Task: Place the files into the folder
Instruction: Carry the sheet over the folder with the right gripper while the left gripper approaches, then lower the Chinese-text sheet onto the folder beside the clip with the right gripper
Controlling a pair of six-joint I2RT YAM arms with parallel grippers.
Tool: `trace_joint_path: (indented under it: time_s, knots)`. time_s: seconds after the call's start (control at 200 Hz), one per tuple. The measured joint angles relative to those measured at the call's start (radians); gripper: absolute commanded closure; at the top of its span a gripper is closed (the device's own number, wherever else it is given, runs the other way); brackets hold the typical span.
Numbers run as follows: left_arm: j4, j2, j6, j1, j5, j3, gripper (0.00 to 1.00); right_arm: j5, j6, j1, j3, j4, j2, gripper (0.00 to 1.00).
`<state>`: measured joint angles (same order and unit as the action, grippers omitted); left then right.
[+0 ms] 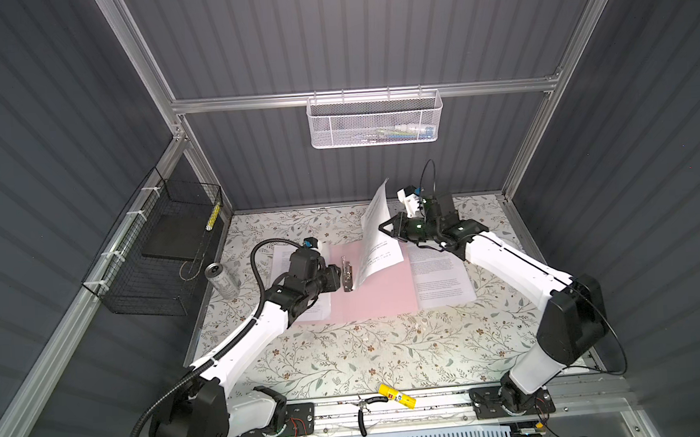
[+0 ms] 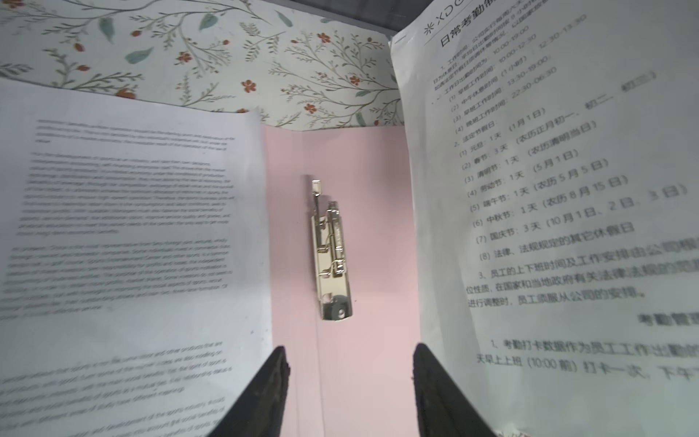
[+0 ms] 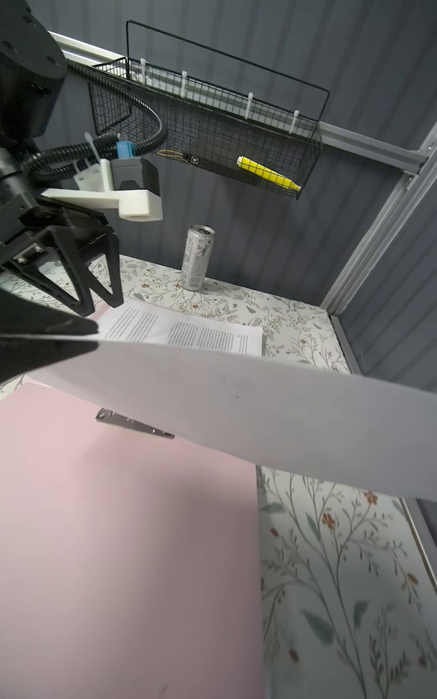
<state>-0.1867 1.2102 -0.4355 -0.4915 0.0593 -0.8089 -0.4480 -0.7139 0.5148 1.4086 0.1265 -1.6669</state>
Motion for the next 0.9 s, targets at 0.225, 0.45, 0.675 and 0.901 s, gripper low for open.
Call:
trace_joint_path:
  time_s: [0.225, 0.45, 0.675, 0.901]
  knots:
    - [-0.011, -0.105, -0.005, 0.032, 0.089, 0.06, 0.47, 0.064, -0.05, 0.015, -0.05, -0.146, -0.031, 1.0]
    - [-0.008, -0.087, -0.013, 0.05, 0.099, 0.076, 0.39, 0.121, -0.149, -0.034, -0.263, -0.254, -0.058, 1.0]
    - [0.007, -0.048, -0.013, 0.05, 0.06, 0.076, 0.4, 0.07, -0.214, -0.073, -0.436, -0.297, -0.099, 1.0]
    - [0.02, -0.042, -0.013, 0.05, 0.042, 0.076, 0.4, 0.027, -0.214, -0.073, -0.504, -0.344, -0.085, 1.0]
